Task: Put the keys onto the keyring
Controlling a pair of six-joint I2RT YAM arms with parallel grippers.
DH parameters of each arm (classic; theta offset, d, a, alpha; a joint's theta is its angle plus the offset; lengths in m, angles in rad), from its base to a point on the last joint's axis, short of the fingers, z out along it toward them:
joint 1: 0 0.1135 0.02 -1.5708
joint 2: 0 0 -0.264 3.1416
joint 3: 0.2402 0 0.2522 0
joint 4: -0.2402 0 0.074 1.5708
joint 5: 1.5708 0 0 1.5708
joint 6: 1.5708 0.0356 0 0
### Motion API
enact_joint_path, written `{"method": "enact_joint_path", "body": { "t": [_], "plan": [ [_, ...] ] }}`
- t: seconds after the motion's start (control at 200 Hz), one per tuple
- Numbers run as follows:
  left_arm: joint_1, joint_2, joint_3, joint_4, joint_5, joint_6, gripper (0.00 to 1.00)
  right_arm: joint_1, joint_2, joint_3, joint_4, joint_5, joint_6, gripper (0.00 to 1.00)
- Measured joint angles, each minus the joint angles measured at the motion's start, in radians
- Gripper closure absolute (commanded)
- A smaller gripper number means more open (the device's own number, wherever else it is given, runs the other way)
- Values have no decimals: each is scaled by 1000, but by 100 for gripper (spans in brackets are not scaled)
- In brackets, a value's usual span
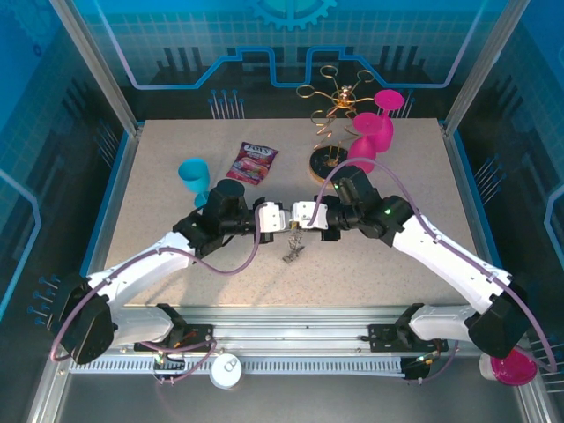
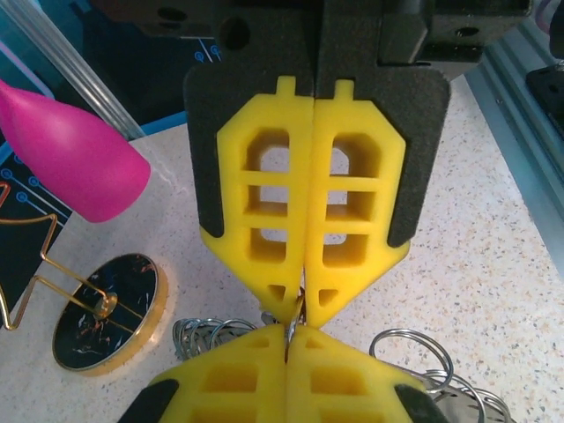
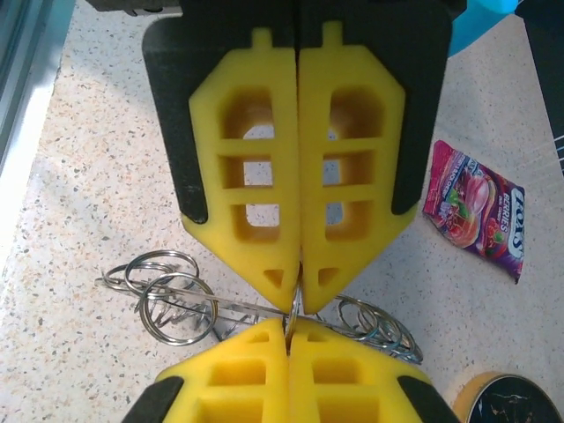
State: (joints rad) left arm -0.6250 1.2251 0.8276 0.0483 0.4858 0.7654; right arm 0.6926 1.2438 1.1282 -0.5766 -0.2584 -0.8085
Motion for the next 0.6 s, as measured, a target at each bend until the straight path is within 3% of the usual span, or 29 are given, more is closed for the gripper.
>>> {"method": "enact_joint_path", "body": {
  "t": [0.085, 0.14, 0.405, 0.6],
  "plan": [
    [1, -6, -3, 8, -3, -7, 100, -8, -14, -26, 37, -19, 43, 77],
    [6, -9, -25, 40, -9, -26, 100, -22, -41, -78, 104, -61, 89, 71],
    [53, -11, -182, 190, 54, -149, 100, -143, -121, -351, 438, -296, 275, 68],
    [63, -16, -192, 283, 111, -211, 100, -174, -118, -412, 568, -386, 347, 65]
  ]
}}
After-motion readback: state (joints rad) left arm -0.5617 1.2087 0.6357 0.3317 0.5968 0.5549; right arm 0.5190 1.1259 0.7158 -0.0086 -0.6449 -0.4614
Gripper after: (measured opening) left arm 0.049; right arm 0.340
